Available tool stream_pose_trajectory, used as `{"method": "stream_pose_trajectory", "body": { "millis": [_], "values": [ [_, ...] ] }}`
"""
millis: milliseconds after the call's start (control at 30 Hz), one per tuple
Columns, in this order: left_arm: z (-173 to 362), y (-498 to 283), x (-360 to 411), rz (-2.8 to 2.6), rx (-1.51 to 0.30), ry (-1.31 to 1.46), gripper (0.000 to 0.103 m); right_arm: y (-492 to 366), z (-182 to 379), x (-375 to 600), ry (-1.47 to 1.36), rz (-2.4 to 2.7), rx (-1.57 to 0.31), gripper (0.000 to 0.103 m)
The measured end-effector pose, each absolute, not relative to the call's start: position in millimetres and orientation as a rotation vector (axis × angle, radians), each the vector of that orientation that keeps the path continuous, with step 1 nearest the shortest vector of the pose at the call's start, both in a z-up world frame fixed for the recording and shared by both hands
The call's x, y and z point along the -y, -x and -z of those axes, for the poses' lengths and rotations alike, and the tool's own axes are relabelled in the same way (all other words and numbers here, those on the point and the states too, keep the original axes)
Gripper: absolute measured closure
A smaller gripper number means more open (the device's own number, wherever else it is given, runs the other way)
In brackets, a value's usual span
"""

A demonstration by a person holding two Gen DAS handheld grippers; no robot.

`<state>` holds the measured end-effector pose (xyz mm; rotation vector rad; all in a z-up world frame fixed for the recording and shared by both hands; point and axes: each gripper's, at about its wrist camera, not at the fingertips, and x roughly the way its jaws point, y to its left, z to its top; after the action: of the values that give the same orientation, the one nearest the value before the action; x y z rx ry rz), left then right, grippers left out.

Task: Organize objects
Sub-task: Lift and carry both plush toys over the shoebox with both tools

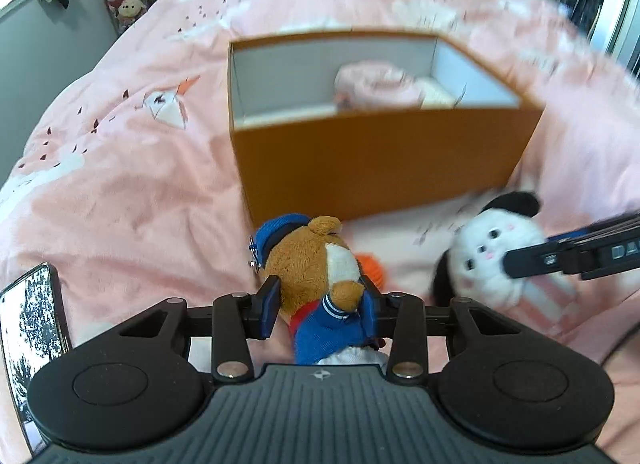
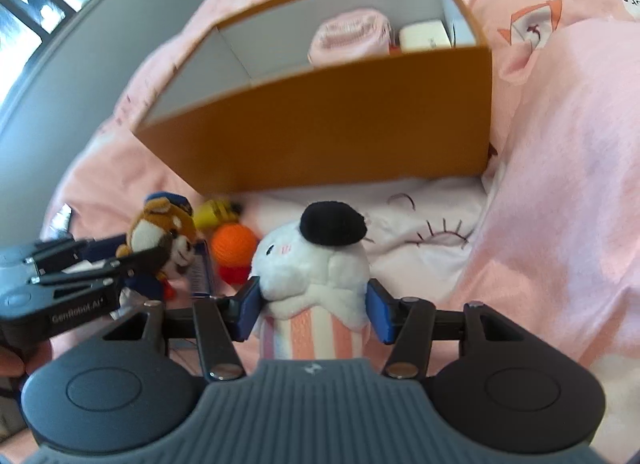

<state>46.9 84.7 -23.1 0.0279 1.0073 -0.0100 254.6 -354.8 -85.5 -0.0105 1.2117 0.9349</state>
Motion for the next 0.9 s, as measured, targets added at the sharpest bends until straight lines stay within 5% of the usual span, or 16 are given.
{"method": "stream_pose_trajectory", "body": {
  "millis": [567, 900],
  "values": [
    [-72, -87, -105, 0.158, -0.757, 0.139, 0.057, -296, -22, 338, -0.198, -1.032, -1.019, 0.046],
    [-45, -174, -124, 0.158, -0.821, 0.124, 0.057, -352, -2, 266, -0.291, -0.931, -1.077, 0.046]
  ]
}}
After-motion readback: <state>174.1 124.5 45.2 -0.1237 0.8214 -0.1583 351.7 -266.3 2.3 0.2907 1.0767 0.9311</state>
